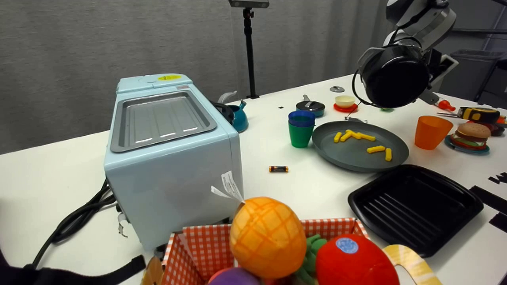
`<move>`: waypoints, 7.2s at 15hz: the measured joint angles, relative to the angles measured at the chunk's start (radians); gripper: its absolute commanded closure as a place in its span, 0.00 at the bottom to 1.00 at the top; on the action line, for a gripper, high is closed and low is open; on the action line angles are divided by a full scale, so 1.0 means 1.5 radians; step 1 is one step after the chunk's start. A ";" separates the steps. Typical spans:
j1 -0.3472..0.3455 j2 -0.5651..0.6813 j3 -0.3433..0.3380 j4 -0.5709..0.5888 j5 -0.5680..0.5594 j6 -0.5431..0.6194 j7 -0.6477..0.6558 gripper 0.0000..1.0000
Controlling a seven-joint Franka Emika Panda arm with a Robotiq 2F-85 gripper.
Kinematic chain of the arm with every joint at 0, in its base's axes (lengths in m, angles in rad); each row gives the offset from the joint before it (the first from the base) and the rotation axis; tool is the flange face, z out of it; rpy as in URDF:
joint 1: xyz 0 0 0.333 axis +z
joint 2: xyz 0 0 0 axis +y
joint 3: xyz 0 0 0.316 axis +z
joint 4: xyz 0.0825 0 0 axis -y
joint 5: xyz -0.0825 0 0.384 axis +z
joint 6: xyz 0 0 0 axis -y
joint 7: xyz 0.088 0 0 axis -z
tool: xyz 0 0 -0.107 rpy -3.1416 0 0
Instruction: Pick up the black pot, pour its contents in the grey plate and put the pot back on the table.
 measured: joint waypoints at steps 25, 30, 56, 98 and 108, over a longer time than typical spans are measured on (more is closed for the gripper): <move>0.034 0.000 0.003 -0.011 -0.050 0.463 -0.251 0.88; 0.043 -0.022 0.020 -0.033 -0.022 0.527 -0.257 0.88; 0.289 -0.490 0.082 -0.614 -0.339 0.851 0.252 0.88; 0.232 -0.412 0.123 -0.588 -0.436 1.032 0.477 0.00; 0.158 -0.555 0.091 -0.581 -0.371 0.958 0.433 0.00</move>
